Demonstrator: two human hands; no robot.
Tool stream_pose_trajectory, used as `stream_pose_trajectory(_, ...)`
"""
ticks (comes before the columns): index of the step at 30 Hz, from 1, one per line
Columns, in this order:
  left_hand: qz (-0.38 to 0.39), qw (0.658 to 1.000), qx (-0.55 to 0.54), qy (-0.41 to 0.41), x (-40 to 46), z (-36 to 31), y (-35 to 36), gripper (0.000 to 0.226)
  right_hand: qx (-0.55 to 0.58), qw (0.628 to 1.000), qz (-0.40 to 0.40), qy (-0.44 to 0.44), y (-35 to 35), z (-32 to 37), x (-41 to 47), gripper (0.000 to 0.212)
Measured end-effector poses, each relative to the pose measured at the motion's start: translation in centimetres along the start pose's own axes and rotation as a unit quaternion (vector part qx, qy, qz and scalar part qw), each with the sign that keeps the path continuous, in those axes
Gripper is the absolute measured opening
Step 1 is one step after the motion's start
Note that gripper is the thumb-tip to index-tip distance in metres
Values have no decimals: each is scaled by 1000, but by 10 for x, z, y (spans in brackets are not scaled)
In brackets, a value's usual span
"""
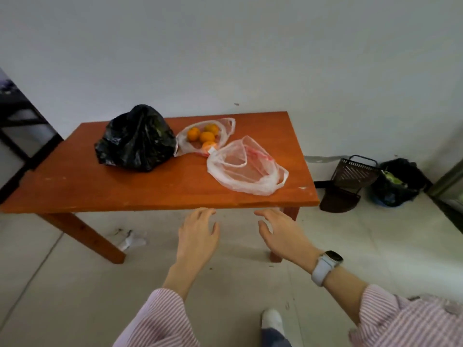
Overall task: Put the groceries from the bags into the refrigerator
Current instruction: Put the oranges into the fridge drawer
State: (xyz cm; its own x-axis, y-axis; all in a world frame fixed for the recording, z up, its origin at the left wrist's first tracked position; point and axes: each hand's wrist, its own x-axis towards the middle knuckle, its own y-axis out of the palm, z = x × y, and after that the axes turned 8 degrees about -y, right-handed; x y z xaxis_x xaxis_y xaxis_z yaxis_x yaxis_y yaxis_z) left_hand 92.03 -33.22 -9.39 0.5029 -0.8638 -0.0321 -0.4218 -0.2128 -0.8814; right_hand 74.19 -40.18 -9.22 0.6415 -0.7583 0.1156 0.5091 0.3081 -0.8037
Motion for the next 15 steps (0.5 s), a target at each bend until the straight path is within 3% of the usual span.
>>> stream_pose_trajectory(9,-7,998,-17,-63,209,15,8,37,24,999,20,-37,22,-60,234,36)
stream_pose_trajectory(12,-11,996,-27,-81,272,19,4,38,36,999,30,-22,29,-73,309,25)
stream_pose_trajectory(15,0,994,-41,-98,316,31,7,36,76,997,19,8,43,-77,368,29)
